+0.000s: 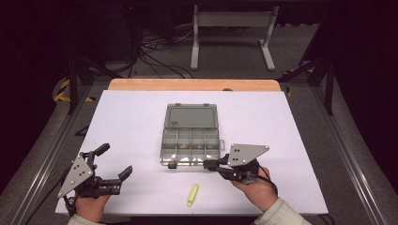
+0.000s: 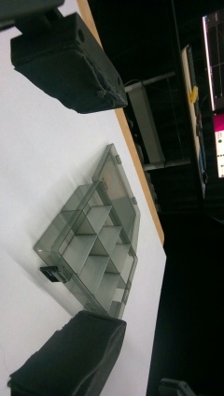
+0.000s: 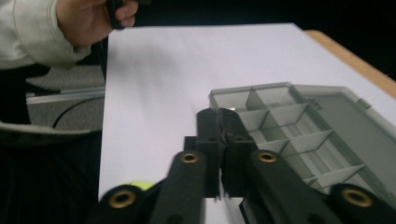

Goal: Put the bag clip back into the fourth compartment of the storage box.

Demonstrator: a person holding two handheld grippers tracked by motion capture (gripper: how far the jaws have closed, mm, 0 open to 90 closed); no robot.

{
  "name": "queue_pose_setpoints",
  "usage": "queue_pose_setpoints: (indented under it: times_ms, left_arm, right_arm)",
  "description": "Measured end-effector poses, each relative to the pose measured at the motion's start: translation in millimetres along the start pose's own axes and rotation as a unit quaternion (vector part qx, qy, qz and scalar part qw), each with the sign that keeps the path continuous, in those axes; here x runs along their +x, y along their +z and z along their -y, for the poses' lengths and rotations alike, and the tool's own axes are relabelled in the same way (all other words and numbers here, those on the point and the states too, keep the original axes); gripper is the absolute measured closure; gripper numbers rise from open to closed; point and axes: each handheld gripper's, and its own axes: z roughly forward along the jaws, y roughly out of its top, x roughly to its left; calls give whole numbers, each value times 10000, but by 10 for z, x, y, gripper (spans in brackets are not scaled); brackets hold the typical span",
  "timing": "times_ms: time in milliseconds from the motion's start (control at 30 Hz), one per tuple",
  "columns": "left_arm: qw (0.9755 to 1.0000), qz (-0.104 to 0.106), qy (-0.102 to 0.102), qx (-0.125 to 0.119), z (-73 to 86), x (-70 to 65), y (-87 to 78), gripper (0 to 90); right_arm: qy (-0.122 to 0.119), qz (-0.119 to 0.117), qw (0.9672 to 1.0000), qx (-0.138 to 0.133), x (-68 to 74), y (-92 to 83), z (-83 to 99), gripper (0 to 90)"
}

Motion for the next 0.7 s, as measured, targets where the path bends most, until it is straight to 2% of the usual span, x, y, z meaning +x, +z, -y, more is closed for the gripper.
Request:
queue_pose_setpoints:
  times_ms: [167,233,300,333,500,567,600,700]
  left_arm:
    - [10000,-23,-8,-33,1,3,-14,1]
    - [10000,-26,-4,-21,2,3,-19,1]
    - [10000,-35,-7,-16,1,5,-27,1]
    - [10000,-35,-7,-16,1,5,-27,1]
    - [10000,-67,-26,-33,1,14,-54,1]
    - [10000,-73,4,-14,-1,16,-62,1]
    - [10000,-73,4,-14,-1,16,-62,1]
    - [10000,-99,14,-6,10,18,-83,1]
  right_arm:
    - [-56,-226,9985,504,14,99,-30,900]
    - [-97,-358,9966,738,24,157,-29,900]
    - [-111,-512,9932,1043,40,230,-27,900]
    - [-111,-512,9932,1043,40,230,-27,900]
    - [-239,-841,9825,1644,83,389,-4,900]
    - [-262,-895,9792,1803,98,430,8,900]
    - [-262,-895,9792,1803,98,430,8,900]
    - [-310,-1018,9733,2036,124,484,24,900]
